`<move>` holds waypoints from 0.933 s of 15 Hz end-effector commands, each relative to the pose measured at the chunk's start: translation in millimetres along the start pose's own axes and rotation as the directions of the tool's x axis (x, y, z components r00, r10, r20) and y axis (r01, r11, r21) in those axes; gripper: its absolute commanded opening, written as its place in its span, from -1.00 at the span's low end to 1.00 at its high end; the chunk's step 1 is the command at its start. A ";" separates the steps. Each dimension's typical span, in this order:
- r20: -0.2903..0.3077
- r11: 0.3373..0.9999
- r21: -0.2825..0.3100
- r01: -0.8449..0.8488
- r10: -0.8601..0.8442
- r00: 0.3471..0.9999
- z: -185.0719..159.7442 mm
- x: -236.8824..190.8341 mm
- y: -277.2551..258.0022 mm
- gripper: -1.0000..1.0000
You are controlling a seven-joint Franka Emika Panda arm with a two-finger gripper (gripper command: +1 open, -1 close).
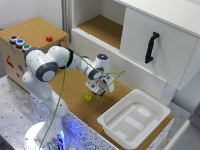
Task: Push the purple block towards the left
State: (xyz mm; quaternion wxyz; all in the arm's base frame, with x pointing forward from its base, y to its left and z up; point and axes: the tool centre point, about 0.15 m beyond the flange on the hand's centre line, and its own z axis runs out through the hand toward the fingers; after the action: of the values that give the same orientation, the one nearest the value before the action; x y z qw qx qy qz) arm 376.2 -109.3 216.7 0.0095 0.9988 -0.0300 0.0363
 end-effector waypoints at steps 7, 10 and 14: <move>-0.005 0.996 0.033 0.087 -0.087 0.996 1.4 -28.2 -38.6 -1.00; -0.037 0.996 0.022 0.085 -0.084 0.996 2.8 -21.3 -51.7 -1.00; -0.066 0.996 0.022 0.092 -0.090 0.994 6.5 -6.4 -66.4 -1.00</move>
State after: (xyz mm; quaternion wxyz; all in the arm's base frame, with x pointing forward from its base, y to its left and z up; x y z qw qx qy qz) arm 367.8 -66.5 214.3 -0.0093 0.9992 0.0189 0.0331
